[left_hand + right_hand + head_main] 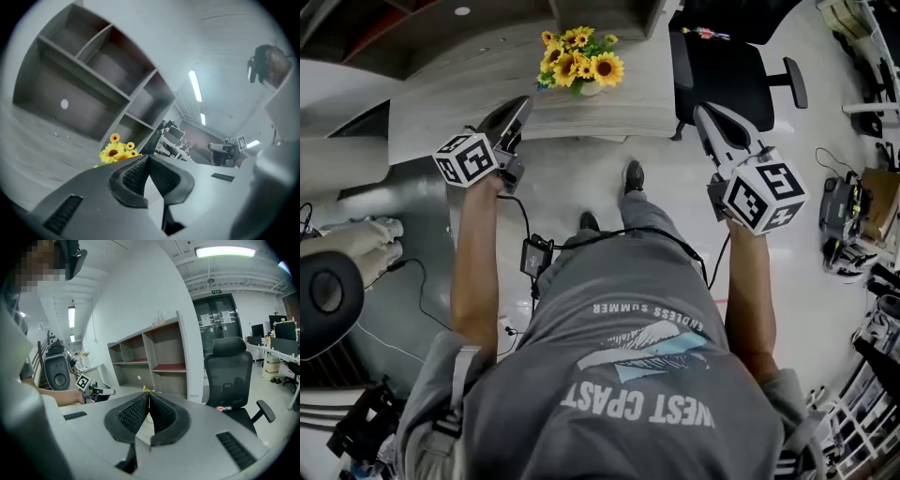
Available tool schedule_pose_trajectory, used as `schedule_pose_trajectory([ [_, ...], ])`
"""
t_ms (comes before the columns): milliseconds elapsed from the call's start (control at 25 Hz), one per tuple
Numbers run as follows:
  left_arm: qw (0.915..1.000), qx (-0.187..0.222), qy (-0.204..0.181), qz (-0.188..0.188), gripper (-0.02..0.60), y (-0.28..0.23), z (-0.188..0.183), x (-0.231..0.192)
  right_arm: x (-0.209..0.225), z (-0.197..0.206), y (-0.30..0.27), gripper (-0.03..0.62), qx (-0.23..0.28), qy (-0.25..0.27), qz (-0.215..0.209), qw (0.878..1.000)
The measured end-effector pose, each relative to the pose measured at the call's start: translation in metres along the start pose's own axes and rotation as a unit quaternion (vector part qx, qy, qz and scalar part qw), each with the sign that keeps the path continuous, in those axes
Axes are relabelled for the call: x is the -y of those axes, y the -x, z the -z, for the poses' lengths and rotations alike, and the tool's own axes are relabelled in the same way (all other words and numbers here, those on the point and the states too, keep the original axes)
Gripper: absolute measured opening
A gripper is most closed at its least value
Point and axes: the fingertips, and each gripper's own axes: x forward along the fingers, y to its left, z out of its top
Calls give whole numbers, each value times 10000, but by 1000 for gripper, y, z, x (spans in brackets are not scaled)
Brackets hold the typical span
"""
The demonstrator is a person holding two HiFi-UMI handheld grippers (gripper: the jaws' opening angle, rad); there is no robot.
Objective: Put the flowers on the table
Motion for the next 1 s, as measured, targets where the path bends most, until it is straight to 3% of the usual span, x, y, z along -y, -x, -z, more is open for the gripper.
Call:
schedule_pose_trajectory([
  [80, 9973, 75, -723, 27, 17, 16, -13, 22, -7, -6, 4, 28, 96, 72, 2, 9999],
  [200, 9839, 254, -1771, 19, 16, 39, -30, 53, -19, -9, 7, 28, 178, 250, 28, 9995],
  [440, 9384, 709, -3381, -85, 15, 84, -53, 108, -45, -10, 19, 26, 192, 710, 82, 9973],
  [680, 9119, 922, -3999, -19, 16, 115, -50, 152, -61, -10, 42, 26, 349, 710, 172, 9967],
  [1000, 9100, 901, -4032, 354, 15, 131, -21, 179, -76, -1, 73, 26, 487, 651, 402, 9959],
])
